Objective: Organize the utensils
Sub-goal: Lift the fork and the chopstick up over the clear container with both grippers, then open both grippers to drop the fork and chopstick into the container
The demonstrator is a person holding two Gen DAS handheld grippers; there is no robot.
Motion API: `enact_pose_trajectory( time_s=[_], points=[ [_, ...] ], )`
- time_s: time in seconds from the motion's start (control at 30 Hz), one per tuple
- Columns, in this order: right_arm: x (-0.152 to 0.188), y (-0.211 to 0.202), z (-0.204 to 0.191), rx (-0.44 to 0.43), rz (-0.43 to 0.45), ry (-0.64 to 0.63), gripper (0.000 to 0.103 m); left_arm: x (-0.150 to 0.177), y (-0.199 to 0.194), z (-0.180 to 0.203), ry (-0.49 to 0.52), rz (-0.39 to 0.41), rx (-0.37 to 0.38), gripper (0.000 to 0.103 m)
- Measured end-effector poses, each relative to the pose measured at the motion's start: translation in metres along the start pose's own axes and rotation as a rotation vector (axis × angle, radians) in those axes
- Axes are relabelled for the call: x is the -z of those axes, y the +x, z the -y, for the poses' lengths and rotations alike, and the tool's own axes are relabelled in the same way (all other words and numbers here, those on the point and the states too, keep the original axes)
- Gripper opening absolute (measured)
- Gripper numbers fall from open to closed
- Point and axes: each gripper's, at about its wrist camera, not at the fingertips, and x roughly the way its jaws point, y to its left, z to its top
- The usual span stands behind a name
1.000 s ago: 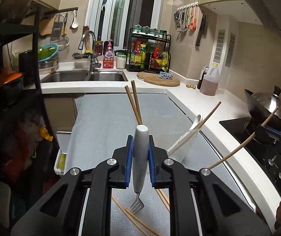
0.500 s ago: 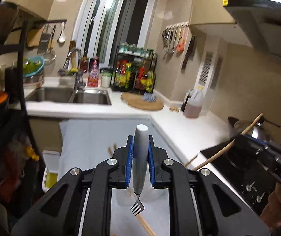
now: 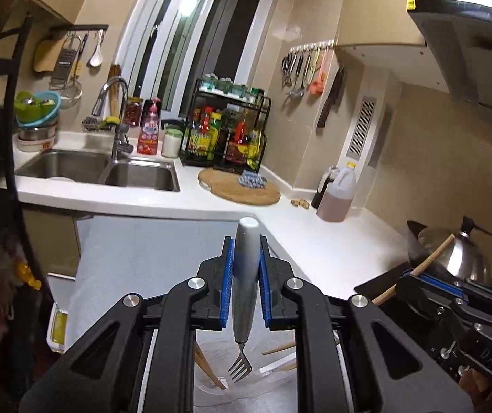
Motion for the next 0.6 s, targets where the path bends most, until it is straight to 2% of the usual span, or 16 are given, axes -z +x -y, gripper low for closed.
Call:
enact_pose_trajectory(
  time_s=[0.23,0.37,0.4,0.47,0.6],
  points=[
    [0.022,0.038,0.001,-0.004,-0.088,0.004,0.006,0.032,0.032,-0.003,0.064,-0.105,-0.011,0.014],
    [0.03,0.052,0.0,-0.005,-0.133,-0.003,0.007,0.04,0.039,-0.004,0.083,-0.151,-0.017,0.015],
    [0.032,0.053,-0.001,-0.002,-0.144,-0.005,0.01,0.04,0.037,-0.004,0.084,-0.152,-0.017,0.017],
    [0.033,0.053,0.001,0.016,-0.152,0.005,0.015,0.037,0.029,-0.003,0.088,-0.132,-0.022,0.027],
    [0.028,0.038,0.004,0.038,-0.122,0.01,0.026,0.026,0.006,-0.001,0.074,-0.081,-0.025,0.028]
  ],
)
